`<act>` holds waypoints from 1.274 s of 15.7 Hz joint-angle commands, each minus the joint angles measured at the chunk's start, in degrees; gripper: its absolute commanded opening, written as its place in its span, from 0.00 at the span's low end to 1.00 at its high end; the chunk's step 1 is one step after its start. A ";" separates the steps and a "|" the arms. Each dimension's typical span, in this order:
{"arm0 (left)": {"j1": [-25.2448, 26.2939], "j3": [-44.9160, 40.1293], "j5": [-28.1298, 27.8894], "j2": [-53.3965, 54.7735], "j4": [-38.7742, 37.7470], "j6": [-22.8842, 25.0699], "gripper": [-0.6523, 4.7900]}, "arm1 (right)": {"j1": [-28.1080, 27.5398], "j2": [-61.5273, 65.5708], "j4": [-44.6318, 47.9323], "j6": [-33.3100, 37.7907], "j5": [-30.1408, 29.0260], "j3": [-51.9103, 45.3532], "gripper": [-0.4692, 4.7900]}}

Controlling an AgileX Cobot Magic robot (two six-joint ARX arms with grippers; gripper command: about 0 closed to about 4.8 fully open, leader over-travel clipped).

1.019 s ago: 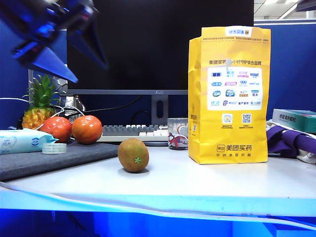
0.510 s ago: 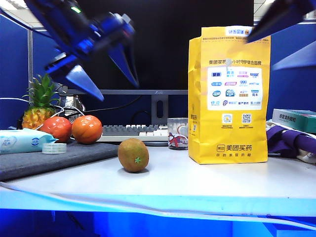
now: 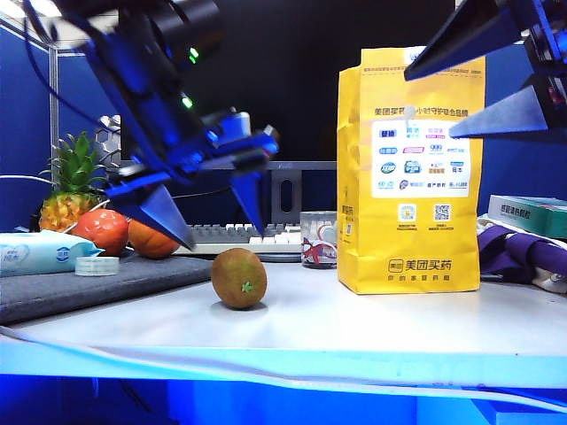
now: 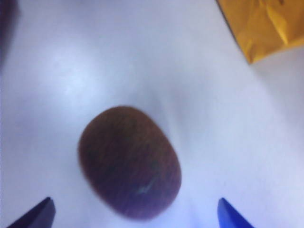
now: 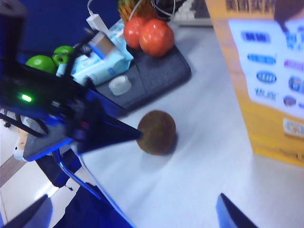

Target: Pick up the kiwifruit and throw it into the yellow paper bag.

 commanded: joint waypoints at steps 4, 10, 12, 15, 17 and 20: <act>-0.07 0.26 0.09 3.26 5.01 -4.87 1.00 | 0.09 -0.17 2.51 -0.07 -2.69 0.37 1.00; -1.84 4.44 2.34 8.44 4.96 0.57 0.55 | 0.07 -0.17 4.04 -0.48 -2.71 0.37 1.00; -1.86 6.23 2.27 8.44 4.90 4.17 0.43 | 0.07 -0.17 3.93 -0.48 -2.71 0.35 1.00; -1.77 12.22 2.10 7.82 -4.07 13.97 0.38 | -0.02 -0.17 3.93 -0.57 -2.62 0.35 1.00; -1.75 16.74 0.00 5.73 -11.54 20.74 0.37 | -0.02 -0.17 3.98 -1.97 -2.12 0.35 1.00; -1.84 22.60 -3.72 -1.44 -17.33 28.81 0.34 | -0.04 -0.17 5.16 -3.02 -0.92 0.39 1.00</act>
